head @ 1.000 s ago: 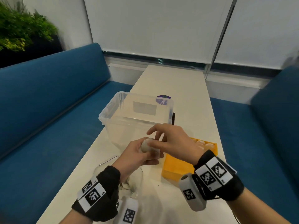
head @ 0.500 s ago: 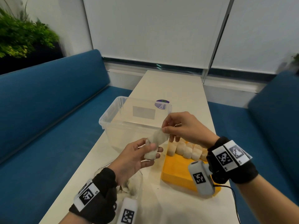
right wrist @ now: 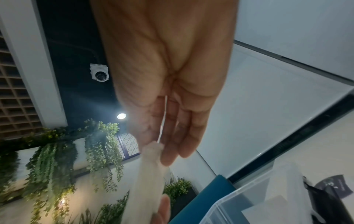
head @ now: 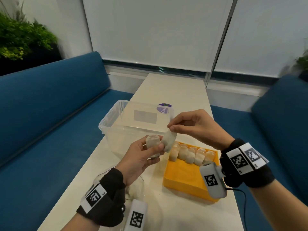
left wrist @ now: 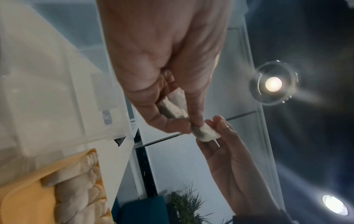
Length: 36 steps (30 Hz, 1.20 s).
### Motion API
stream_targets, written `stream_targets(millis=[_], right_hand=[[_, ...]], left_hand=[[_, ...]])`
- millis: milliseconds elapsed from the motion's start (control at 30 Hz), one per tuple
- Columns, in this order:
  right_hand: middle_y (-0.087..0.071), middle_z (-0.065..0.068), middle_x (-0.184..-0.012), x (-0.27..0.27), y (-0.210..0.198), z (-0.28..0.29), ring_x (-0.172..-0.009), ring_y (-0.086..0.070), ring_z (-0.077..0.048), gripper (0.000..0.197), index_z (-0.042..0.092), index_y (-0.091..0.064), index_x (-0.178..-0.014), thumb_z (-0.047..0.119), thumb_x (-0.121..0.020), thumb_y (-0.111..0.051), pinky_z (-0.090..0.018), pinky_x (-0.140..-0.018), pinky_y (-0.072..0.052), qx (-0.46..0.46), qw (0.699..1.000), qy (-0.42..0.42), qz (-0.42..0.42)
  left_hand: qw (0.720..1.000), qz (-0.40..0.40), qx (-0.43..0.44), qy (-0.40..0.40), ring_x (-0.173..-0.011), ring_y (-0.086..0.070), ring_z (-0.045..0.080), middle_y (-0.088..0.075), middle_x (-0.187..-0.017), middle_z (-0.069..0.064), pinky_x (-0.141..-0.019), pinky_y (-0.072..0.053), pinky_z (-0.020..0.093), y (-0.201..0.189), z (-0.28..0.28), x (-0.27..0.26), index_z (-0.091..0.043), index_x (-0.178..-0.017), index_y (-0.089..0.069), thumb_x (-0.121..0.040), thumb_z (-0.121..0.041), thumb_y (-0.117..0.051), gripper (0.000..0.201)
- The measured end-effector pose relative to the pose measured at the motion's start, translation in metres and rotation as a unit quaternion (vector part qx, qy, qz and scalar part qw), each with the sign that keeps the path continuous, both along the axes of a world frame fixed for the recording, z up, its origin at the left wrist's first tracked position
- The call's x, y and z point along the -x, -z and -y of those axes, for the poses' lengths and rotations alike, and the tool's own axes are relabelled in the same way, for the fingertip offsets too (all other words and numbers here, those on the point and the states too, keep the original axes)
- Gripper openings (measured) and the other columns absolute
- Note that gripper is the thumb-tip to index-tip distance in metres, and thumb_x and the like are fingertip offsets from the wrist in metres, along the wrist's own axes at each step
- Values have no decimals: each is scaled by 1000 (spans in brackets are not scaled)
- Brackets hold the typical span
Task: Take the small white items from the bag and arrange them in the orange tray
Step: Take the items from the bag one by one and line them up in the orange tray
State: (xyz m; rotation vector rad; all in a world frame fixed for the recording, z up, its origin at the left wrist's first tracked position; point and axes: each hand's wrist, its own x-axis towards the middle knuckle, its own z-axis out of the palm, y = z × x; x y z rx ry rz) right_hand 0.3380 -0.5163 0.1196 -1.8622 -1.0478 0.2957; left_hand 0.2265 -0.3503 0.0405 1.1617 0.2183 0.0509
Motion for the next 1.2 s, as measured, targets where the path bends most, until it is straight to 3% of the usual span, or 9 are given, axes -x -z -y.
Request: stream_targets(millis=[133,333,467,667,767,867,1033,1133,1200], right_hand=[[-71,-6,-93,-8,6,5,-82,-69,-16,24,12,-69,-107,13,-83,-69,-28,-75,-57,40,999,23,16],[-72,-5,-87,-10,11,5,-75,-67,-17,14,8,-71,-97,9,-83,-68,-28,-77,-58,57,997,36,41],[-71,1,-86,-8,10,2,-75,-68,-12,15,9,-71,-98,13,-84,-67,-21,-75,-57,49,995,47,67],[-70,3,-87,-20,14,6,-77,-66,-10,14,12,-71,-97,18,-86,-66,-20,-75,-55,95,984,87,121],[-68,1,-85,-37,31,11,-74,-63,-12,13,10,-70,-97,15,-88,-64,-24,-77,-53,157,971,125,133],[-65,0,-90,-52,60,11,-79,-58,-12,11,11,-69,-96,14,-89,-61,-18,-75,-49,253,949,144,125],[-68,-4,-88,-64,113,5,-80,-62,-16,7,11,-69,-87,13,-83,-64,-21,-71,-50,426,896,102,77],[-67,-8,-83,-69,133,-3,-65,-61,-13,6,9,-68,-86,7,-83,-64,-18,-59,-49,458,885,83,24],[-68,-12,-85,-77,144,-7,-69,-65,-18,11,5,-69,-92,5,-84,-63,-23,-65,-53,472,876,97,24]], left_hand=[[994,42,-90,-52,-74,-59,13,-68,-82,3,-65,-52,21,-1,0,-1,-16,-98,-72,-72,-17,-77,27],[978,66,-175,-92,-78,-63,9,-70,-86,0,-65,-53,19,0,1,-4,-14,-93,-73,-80,-8,-75,15],[980,61,-168,-93,-80,-65,4,-74,-87,-8,-68,-54,18,1,2,-6,-22,-94,-74,-82,-8,-72,19],[987,13,-130,-94,-94,-68,14,-72,-104,5,-75,-55,21,9,-2,-10,-15,-114,-67,-85,-11,-70,29],[992,-6,-84,-96,-95,-70,18,-72,-106,12,-77,-56,22,17,-5,-9,-7,-118,-60,-89,-2,-64,30],[993,-15,-65,-101,-97,-71,19,-72,-107,14,-79,-57,23,23,-9,-6,-4,-119,-54,-89,4,-60,31],[993,-17,-45,-107,-101,-70,20,-71,-110,15,-83,-57,24,29,-14,1,-4,-121,-51,-91,2,-60,32],[993,-22,-36,-109,-101,-71,20,-72,-109,14,-82,-57,23,30,-16,7,-5,-120,-51,-91,0,-60,31],[993,-26,-34,-106,-100,-71,21,-72,-108,14,-83,-57,24,31,-18,11,-3,-121,-51,-91,-1,-60,31]])
